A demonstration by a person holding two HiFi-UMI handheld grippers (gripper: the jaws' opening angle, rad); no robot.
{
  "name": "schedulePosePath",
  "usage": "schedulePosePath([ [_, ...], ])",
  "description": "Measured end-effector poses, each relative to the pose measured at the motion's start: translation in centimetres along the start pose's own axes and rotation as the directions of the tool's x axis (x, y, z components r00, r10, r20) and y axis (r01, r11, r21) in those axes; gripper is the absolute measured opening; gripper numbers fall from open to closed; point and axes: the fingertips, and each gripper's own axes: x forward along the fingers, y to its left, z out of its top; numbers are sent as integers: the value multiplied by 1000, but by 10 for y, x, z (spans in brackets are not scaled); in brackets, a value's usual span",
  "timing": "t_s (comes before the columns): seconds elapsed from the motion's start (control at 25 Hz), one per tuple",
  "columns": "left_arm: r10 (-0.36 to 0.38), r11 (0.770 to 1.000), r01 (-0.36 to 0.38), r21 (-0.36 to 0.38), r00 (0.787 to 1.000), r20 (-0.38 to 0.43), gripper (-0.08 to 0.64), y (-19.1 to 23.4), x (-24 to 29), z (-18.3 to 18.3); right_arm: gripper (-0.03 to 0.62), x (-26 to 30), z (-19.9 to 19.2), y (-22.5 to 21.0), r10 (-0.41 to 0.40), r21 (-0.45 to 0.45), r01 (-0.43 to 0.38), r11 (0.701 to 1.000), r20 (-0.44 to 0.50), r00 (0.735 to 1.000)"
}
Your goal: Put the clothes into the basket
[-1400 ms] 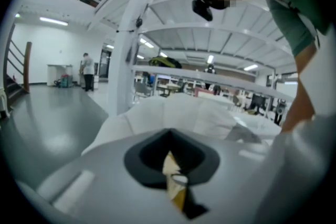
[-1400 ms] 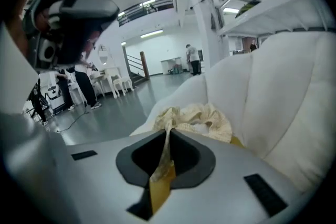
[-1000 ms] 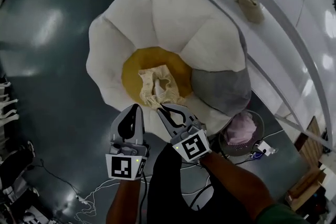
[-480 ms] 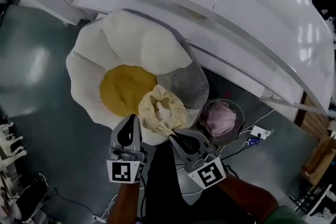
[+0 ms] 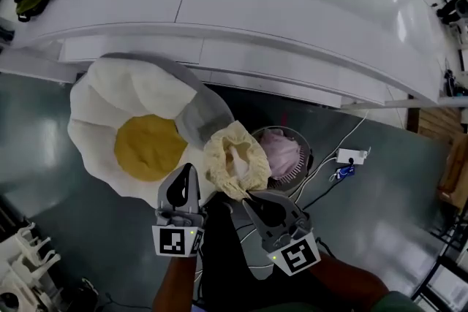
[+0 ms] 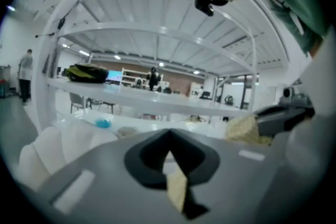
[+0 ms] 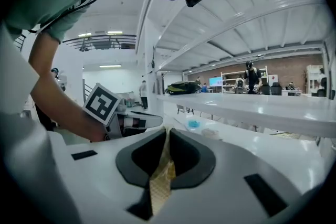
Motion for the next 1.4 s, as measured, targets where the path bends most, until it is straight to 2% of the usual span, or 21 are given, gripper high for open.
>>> schedulePosePath([
  [0.4, -144, 988, 146, 41, 989, -43, 0, -113, 63, -4, 25, -93, -36, -67, -84, 8, 84, 996, -20, 996],
  [0.72, -202, 977, 206, 56, 976, -75, 0, -167, 90, -15, 25, -106, -98, -88, -112, -23, 111, 994, -96, 989],
  [1.04, -200, 976, 208, 62, 974, -107, 0, -177, 100, -38, 25, -94, -189, -93, -101, -27, 98, 995, -220, 970],
  [1.32, -156, 985, 164, 55, 979, -132, 0, -160, 108, -73, 26, -66, -264, -107, -72, 0, 75, 997, -302, 951],
  [1.4, -135, 988, 144, 54, 981, -140, 0, -156, 107, -80, 26, -62, -284, -107, -38, 24, 49, 999, -332, 942],
])
